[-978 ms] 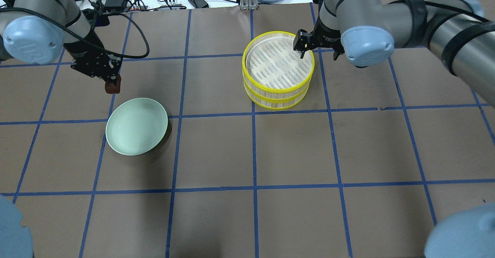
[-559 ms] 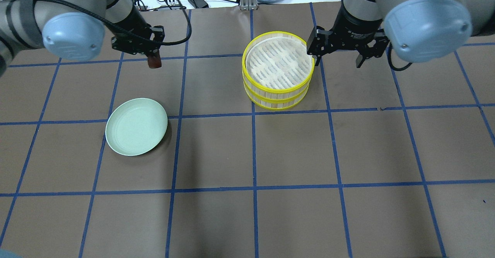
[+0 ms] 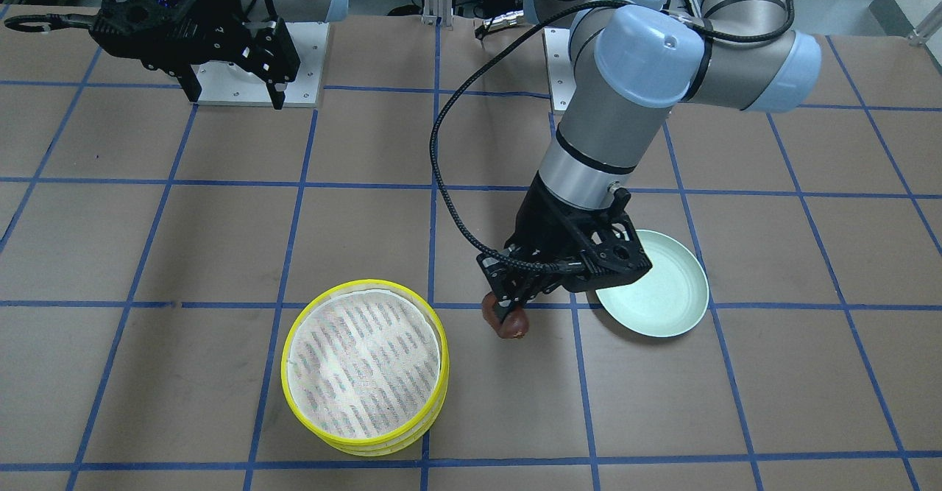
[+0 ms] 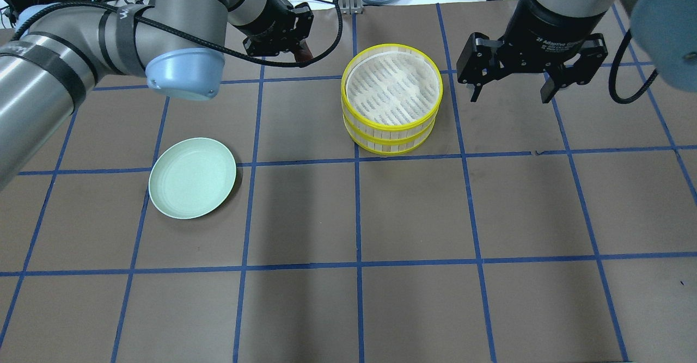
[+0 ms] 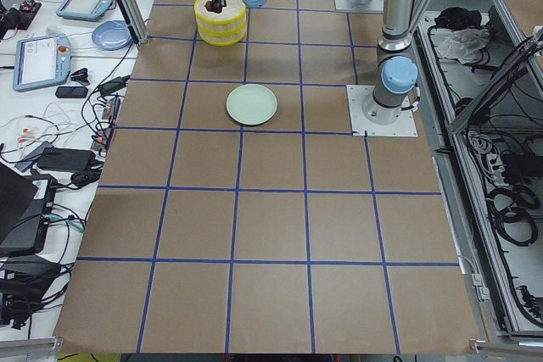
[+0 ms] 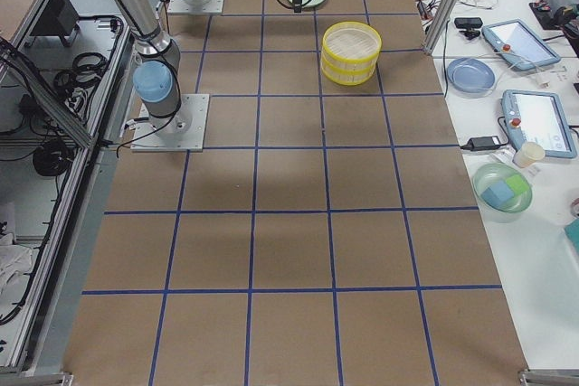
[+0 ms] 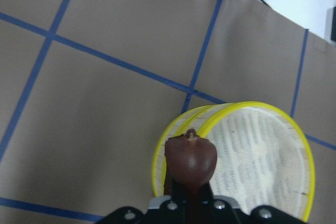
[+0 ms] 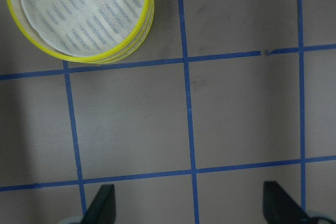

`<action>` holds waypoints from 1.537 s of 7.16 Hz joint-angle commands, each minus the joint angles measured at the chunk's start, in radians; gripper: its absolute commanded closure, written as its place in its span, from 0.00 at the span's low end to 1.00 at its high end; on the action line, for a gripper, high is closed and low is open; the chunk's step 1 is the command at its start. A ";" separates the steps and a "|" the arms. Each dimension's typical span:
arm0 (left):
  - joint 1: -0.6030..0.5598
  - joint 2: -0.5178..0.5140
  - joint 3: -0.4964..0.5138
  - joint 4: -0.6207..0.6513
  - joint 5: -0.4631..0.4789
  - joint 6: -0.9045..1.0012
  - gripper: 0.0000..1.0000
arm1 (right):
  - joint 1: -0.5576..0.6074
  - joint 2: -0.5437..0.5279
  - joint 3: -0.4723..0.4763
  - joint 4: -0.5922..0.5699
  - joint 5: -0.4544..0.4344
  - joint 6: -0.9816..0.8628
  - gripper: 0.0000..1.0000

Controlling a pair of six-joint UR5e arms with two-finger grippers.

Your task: Stack buns with steamer

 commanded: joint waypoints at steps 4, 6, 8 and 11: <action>-0.102 -0.159 -0.002 0.188 -0.023 -0.137 1.00 | 0.000 0.023 -0.015 -0.001 -0.014 -0.011 0.00; -0.118 -0.185 -0.004 0.186 -0.017 -0.209 0.57 | 0.000 0.023 -0.015 -0.001 -0.012 -0.011 0.00; -0.118 -0.195 -0.001 0.185 -0.018 -0.220 0.00 | 0.000 0.023 -0.015 0.001 -0.011 -0.011 0.00; -0.118 -0.190 0.002 0.176 -0.020 -0.202 0.00 | 0.000 0.023 -0.013 0.002 -0.012 -0.011 0.00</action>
